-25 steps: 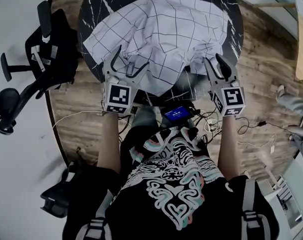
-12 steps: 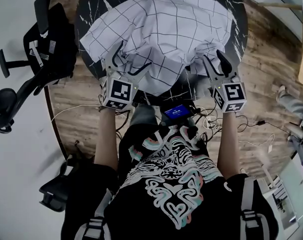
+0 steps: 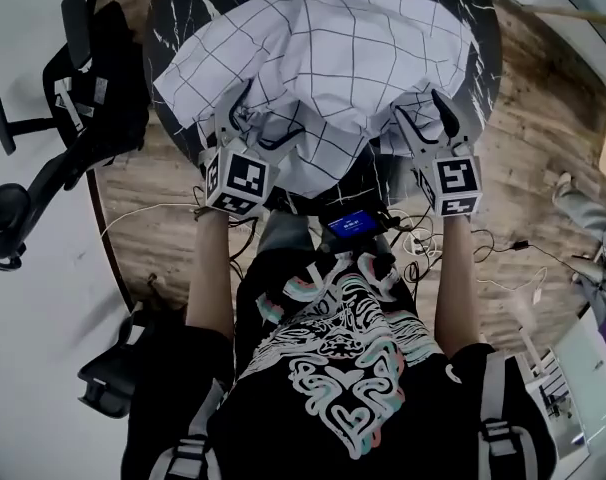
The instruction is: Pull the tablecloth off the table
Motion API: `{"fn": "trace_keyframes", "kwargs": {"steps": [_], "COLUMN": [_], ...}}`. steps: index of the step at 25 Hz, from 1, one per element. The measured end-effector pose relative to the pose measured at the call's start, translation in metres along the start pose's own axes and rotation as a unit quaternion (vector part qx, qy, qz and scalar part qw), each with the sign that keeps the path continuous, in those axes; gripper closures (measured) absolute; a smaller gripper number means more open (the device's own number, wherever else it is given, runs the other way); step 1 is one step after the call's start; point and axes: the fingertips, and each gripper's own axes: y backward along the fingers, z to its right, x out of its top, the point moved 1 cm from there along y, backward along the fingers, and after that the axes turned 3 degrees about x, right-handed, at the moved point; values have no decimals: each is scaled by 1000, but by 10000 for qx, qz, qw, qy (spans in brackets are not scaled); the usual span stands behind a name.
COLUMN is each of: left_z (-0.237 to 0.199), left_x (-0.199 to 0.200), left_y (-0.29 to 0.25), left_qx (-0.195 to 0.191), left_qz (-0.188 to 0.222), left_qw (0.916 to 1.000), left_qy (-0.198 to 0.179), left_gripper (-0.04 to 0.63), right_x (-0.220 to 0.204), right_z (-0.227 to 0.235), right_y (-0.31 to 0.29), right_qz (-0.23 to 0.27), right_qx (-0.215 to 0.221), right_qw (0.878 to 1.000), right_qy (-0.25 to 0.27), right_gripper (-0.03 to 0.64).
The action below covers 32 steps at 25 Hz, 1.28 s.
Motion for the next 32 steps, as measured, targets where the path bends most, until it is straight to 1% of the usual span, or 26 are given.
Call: {"fn": "trace_keyframes", "kwargs": {"steps": [5, 9, 11, 14, 16, 20, 25, 27, 29, 32], "left_z": [0, -1, 0, 0, -2, 1, -1, -1, 0, 0], "left_x": [-6, -9, -10, -13, -14, -15, -16, -17, -17, -18], "left_y": [-7, -14, -17, -19, -19, -22, -22, -23, -23, -23], "left_qx": [-48, -102, -148, -231, -248, -275, -276, -263, -270, -290], "left_qz": [-177, -298, -334, -393, -439, -478, -478, -479, -484, -506], "left_qw": [9998, 9995, 9993, 9990, 9987, 9984, 9984, 9984, 9984, 9982], "left_qy": [-15, -55, -37, 5, 32, 77, 112, 114, 117, 110], "left_gripper": [83, 83, 83, 83, 83, 83, 83, 83, 83, 83], "right_x": [0, 2, 5, 12, 12, 7, 13, 16, 16, 14], "right_z": [0, -1, 0, 4, 6, 5, -1, -4, -7, -10], "right_y": [-10, -15, -16, -19, -24, -32, -36, -35, -37, -47], "right_qz": [-88, -267, -277, -175, -198, -442, -435, -401, -419, -519], "right_qx": [77, 90, 94, 63, 81, 236, 345, 361, 401, 539], "right_qw": [9996, 9952, 9925, 9916, 9904, 9814, 9703, 9659, 9606, 9552], "right_qy": [250, 939, 1188, 1278, 1366, 1856, 2353, 2534, 2719, 2865], "right_gripper": [321, 284, 269, 265, 265, 246, 232, 209, 202, 199]}}
